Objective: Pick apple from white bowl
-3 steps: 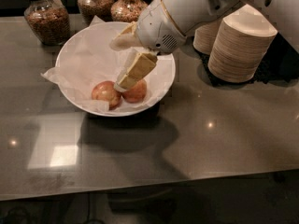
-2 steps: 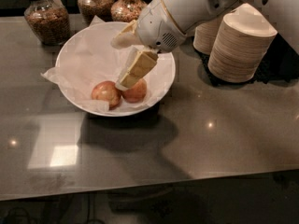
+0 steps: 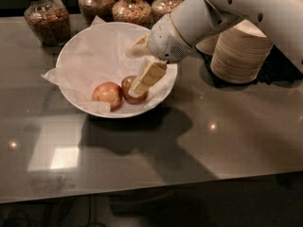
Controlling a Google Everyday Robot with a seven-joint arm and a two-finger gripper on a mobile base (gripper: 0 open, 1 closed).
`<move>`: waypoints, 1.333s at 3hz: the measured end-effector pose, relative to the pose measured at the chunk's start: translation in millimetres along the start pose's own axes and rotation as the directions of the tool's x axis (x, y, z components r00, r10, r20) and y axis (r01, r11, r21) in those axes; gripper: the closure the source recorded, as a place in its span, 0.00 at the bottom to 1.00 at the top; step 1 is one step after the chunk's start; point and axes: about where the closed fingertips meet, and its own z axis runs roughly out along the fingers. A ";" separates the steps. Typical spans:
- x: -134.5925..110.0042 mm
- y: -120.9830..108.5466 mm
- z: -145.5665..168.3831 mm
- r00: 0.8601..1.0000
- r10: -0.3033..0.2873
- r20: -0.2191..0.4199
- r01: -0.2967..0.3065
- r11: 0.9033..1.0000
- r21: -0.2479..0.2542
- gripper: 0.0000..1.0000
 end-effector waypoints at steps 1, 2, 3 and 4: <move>20.1 -6.2 9.8 0.999 0.026 -0.035 -0.026 1.000 0.010 0.29; 39.8 -11.3 24.0 0.995 0.052 -0.087 -0.051 0.999 0.019 0.30; 53.5 -13.2 38.3 0.990 0.067 -0.123 -0.065 0.998 0.019 0.31; 61.9 -13.0 51.8 0.986 0.075 -0.146 -0.074 0.997 0.010 0.32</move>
Offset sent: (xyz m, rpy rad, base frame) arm 0.0337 -0.0173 -0.0679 -0.1363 0.0239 -0.1114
